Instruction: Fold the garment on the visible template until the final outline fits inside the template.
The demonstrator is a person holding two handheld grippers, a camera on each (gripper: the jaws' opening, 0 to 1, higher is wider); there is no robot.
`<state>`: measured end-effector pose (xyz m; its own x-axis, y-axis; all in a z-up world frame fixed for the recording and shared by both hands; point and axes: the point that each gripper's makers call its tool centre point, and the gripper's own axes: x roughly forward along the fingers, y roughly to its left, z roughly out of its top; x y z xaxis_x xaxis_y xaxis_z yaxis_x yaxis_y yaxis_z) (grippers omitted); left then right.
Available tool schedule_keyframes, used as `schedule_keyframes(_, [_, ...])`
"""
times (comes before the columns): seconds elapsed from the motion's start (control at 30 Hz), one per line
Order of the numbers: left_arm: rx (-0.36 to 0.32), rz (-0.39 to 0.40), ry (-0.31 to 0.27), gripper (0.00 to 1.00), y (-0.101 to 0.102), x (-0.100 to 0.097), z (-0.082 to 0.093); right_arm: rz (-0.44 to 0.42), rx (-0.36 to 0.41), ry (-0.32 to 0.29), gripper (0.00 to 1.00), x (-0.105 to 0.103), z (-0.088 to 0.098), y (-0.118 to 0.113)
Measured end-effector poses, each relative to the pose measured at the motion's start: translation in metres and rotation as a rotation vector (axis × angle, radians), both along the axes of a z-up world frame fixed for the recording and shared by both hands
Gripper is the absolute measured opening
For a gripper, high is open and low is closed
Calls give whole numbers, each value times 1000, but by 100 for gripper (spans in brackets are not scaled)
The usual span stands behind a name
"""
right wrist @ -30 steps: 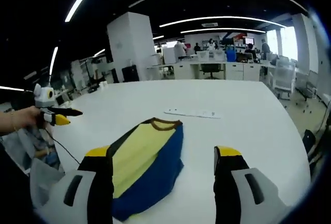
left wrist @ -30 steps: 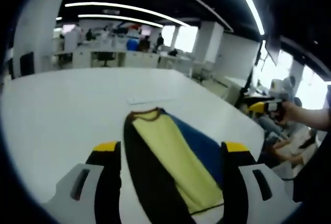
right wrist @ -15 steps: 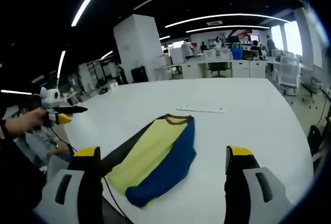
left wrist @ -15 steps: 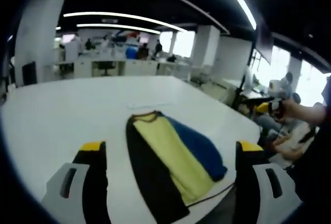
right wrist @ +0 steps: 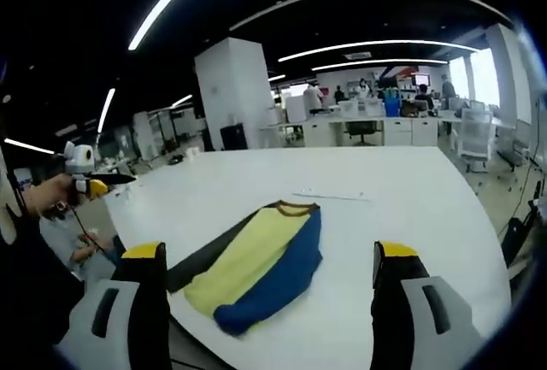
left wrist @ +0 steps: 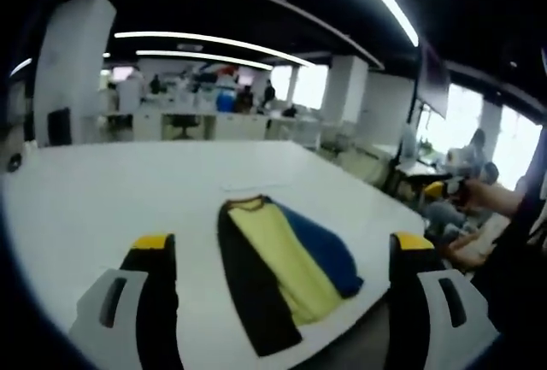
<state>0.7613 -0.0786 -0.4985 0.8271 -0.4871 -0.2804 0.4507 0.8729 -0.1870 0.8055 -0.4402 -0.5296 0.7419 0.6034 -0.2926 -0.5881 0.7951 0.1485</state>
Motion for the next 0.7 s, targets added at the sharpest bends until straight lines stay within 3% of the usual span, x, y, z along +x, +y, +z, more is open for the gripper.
schedule_keyframes(0.23, [20, 81, -16, 100, 19, 2, 3, -23, -32, -14, 100, -12, 5, -4])
schedule_keyframes(0.47, [52, 67, -4, 99, 16, 6, -2, -4, -107, -31, 100, -17, -2, -8])
schedule_keyframes(0.7, [75, 45, -1, 99, 11, 9, -5, 0, -125, -69, 100, -12, -4, -11])
